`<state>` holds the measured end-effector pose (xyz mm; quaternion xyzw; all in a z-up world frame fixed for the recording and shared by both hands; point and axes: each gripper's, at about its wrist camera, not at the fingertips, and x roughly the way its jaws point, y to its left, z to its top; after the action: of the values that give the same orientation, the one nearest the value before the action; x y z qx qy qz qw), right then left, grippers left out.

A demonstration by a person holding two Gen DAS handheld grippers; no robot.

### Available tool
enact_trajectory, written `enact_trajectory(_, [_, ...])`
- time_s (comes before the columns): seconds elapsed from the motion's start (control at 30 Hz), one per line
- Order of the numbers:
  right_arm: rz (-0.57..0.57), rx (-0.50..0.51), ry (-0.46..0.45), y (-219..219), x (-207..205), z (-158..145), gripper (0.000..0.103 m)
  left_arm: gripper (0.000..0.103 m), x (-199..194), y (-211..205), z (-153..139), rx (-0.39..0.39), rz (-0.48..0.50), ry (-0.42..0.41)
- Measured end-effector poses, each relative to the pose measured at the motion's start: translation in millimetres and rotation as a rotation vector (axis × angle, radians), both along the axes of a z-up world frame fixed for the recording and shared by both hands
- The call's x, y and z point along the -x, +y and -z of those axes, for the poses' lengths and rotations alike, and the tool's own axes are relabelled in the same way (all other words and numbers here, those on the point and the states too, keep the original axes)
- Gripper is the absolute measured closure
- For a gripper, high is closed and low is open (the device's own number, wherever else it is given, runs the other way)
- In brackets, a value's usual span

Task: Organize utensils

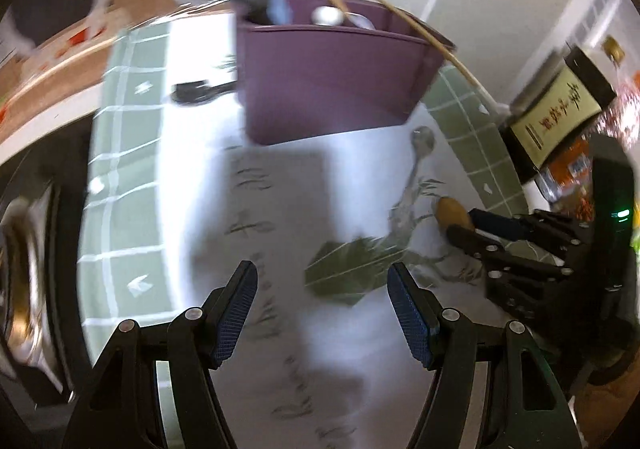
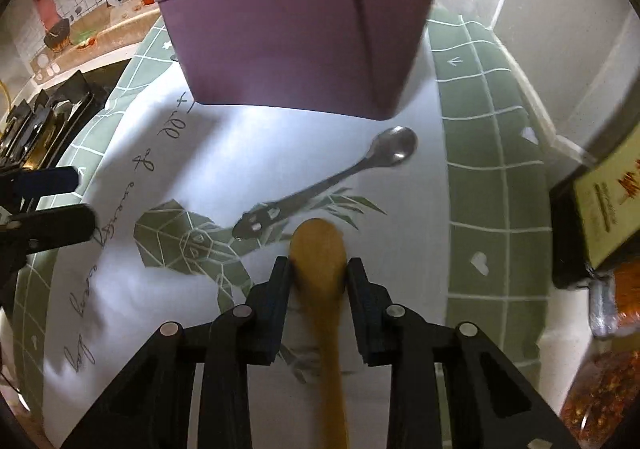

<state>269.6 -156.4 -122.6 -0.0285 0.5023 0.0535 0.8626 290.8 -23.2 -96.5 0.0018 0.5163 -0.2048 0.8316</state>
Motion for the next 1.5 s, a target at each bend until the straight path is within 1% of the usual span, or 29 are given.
enact_trajectory(0.07, [0.059,-0.028,-0.002,-21,6,-9,0.077,0.035,-1,-21,5,-0.007,0.049,-0.021])
enact_trajectory(0.1, [0.081,-0.033,-0.007,-29,8,-13,0.077,0.037,-2,-33,7,-0.016,0.078,-0.039])
enact_trajectory(0.13, [0.119,-0.032,-0.02,-43,13,-20,0.077,0.043,-2,-44,10,-0.024,0.097,-0.06])
enact_trajectory(0.17, [0.144,-0.029,-0.028,-52,16,-23,0.077,0.046,-4,-57,14,-0.033,0.118,-0.078])
enact_trajectory(0.2, [0.161,-0.029,-0.033,-60,20,-26,0.077,0.05,-8,-64,16,-0.038,0.127,-0.082])
enact_trajectory(0.3, [0.216,-0.047,-0.046,-86,30,-33,0.077,0.05,-22,-87,27,-0.051,0.14,-0.072])
enact_trajectory(0.4, [0.249,-0.077,-0.046,-101,41,-35,0.077,0.053,-33,-103,35,-0.102,0.143,-0.069])
enact_trajectory(0.47, [0.26,-0.087,-0.05,-106,42,-36,0.077,0.057,-36,-109,36,-0.133,0.14,-0.084])
enact_trajectory(0.5, [0.264,-0.09,-0.051,-108,43,-37,0.077,0.062,-37,-110,36,-0.149,0.139,-0.09])
enact_trajectory(0.53, [0.268,-0.094,-0.051,-110,45,-36,0.077,0.072,-37,-111,36,-0.16,0.139,-0.093])
enact_trajectory(0.57, [0.272,-0.097,-0.051,-111,46,-35,0.077,0.077,-36,-110,36,-0.161,0.141,-0.093])
enact_trajectory(0.6, [0.276,-0.099,-0.05,-111,49,-34,0.077,0.087,-35,-108,35,-0.159,0.144,-0.086])
enact_trajectory(0.63, [0.278,-0.101,-0.05,-110,50,-33,0.077,0.09,-32,-105,35,-0.165,0.142,-0.082])
enact_trajectory(0.8, [0.268,-0.101,-0.057,-96,57,-36,0.077,0.09,2,-76,34,-0.202,0.15,-0.083])
enact_trajectory(0.97, [0.228,-0.09,-0.063,-74,67,-41,0.077,0.09,48,-22,32,-0.212,0.133,-0.029])
enact_trajectory(1.03, [0.212,-0.091,-0.062,-67,70,-41,0.077,0.09,62,-9,29,-0.197,0.149,-0.003])
enact_trajectory(1.07, [0.207,-0.092,-0.061,-65,70,-41,0.077,0.09,67,-4,27,-0.167,0.162,0.018])
enact_trajectory(1.1, [0.203,-0.094,-0.06,-63,70,-41,0.077,0.088,72,-1,23,-0.141,0.164,0.021])
enact_trajectory(1.17, [0.199,-0.102,-0.059,-60,70,-40,0.077,0.086,68,-2,12,-0.089,0.178,0.005])
enact_trajectory(1.23, [0.199,-0.105,-0.061,-59,69,-40,0.077,0.073,57,-14,4,-0.069,0.187,-0.031])
enact_trajectory(1.3, [0.2,-0.103,-0.066,-60,69,-40,0.077,0.067,41,-28,2,-0.037,0.207,-0.046])
enact_trajectory(1.4, [0.209,-0.094,-0.072,-65,70,-40,0.077,0.066,5,-56,8,-0.003,0.23,-0.034])
enact_trajectory(1.5, [0.238,-0.094,-0.069,-75,71,-39,0.077,0.066,-25,-82,23,-0.035,0.236,-0.034])
